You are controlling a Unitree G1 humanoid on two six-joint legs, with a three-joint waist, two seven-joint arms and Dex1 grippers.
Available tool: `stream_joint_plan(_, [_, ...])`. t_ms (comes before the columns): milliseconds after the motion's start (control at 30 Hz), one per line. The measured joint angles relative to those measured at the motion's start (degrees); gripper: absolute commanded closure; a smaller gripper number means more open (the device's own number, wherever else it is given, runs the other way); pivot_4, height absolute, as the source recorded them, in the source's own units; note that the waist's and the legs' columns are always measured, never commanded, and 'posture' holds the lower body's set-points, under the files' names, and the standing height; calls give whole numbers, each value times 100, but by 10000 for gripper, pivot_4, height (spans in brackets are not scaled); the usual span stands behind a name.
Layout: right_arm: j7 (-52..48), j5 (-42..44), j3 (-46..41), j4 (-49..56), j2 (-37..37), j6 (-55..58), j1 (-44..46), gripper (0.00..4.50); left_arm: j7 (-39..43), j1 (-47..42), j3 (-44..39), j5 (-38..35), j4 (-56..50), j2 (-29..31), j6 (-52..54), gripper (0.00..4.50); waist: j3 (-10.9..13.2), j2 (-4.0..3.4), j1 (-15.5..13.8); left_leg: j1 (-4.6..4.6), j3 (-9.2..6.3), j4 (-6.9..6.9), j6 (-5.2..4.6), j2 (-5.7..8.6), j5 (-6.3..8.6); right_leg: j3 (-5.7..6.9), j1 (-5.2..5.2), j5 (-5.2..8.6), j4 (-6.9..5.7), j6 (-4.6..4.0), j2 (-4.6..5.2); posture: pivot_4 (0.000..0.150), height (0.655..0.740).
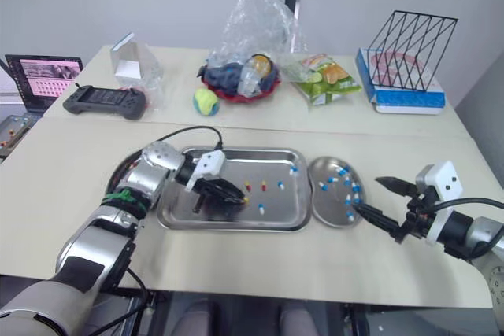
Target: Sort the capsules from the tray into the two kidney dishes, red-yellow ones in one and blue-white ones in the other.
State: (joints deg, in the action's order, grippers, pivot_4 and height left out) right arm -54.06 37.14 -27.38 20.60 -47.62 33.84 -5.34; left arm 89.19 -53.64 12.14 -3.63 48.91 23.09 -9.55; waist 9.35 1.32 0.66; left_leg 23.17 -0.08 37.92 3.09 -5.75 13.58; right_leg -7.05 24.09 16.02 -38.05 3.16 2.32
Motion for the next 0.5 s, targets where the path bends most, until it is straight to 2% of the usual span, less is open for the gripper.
stream_joint_plan(300, [-253,-39,349,-385,-157,-31,503,0,-46,-370,-756,-236,61,1578,565,44805,0,-1,30,-2,-3,-1,-1,0,-1,3,1,1,-1,1,0,1500,7180])
stream_joint_plan(500, [-393,-102,593,-609,-167,-107,770,0,-203,184,-1146,-317,-70,2340,764,44805,-1,-3,8,-2,-3,-1,0,-1,-1,5,2,1,-2,1,0,1500,7180])
